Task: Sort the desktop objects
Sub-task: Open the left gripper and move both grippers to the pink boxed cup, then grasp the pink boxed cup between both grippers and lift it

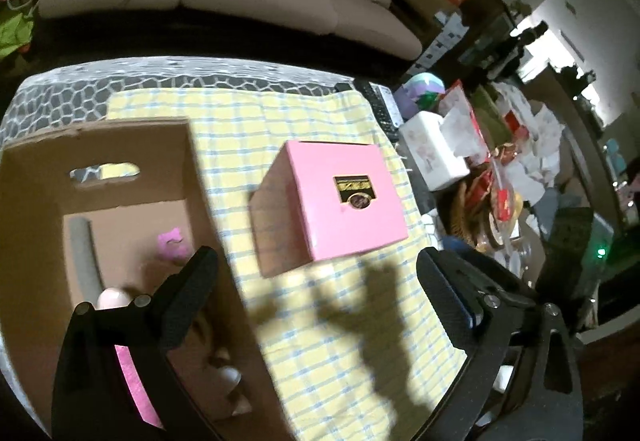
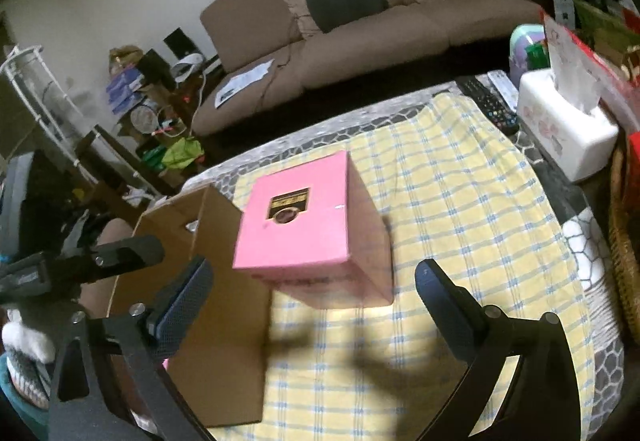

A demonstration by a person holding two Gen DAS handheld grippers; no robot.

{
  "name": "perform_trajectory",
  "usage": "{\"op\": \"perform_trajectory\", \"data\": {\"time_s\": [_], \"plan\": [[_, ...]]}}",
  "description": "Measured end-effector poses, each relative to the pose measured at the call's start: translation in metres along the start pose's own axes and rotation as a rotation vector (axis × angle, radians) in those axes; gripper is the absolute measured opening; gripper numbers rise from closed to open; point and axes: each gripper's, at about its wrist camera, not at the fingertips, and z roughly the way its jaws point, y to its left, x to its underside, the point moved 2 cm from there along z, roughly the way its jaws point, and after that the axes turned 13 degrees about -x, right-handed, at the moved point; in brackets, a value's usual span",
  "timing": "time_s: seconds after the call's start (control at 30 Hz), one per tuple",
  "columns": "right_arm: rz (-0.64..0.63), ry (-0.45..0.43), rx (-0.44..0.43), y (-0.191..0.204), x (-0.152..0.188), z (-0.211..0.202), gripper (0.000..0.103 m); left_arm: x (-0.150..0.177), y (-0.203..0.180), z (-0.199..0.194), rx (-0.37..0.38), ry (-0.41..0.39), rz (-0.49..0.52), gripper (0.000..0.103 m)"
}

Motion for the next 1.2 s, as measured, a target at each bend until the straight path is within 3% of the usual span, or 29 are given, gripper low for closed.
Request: {"op": "perform_trajectory", "data": {"time_s": [0.03, 0.07, 0.13, 0.4, 0.57, 0.63, 0.77, 1.0, 1.2], "plan": [[0.013, 0.004, -0.005, -0.005, -0.001, 0.004, 0.092, -0.003, -0.004, 0.006, -0.011, 0.003, 0.004, 0.086], [0.025, 0.006, -0.007, -0.01, -0.002, 0.008, 0.089, -0.005, -0.007, 0.013, -0.024, 0.014, 0.002, 0.069], [0.047, 0.006, -0.025, -0.017, -0.003, 0.015, 0.076, -0.009, -0.01, 0.026, -0.007, 0.04, -0.004, 0.06], [0.076, 0.026, -0.062, -0.032, 0.001, 0.034, 0.065, -0.015, -0.017, 0.06, -0.009, 0.084, -0.021, 0.06], [0.129, 0.011, -0.129, -0.04, 0.001, 0.035, 0.052, -0.01, -0.029, 0.061, -0.018, 0.067, 0.031, 0.056], [0.127, 0.013, -0.13, -0.036, 0.002, 0.034, 0.053, -0.01, -0.031, 0.057, -0.026, 0.045, 0.038, 0.048], [0.112, -0.003, -0.151, -0.029, -0.001, 0.019, 0.053, -0.011, -0.028, 0.041, 0.021, 0.023, 0.011, 0.047], [0.049, -0.052, -0.189, 0.013, -0.017, -0.024, 0.053, -0.017, -0.03, -0.033, 0.086, -0.084, 0.007, 0.047], [-0.041, -0.086, -0.211, 0.078, -0.035, -0.06, 0.053, -0.023, -0.017, -0.111, 0.12, -0.183, 0.005, 0.047]]}}
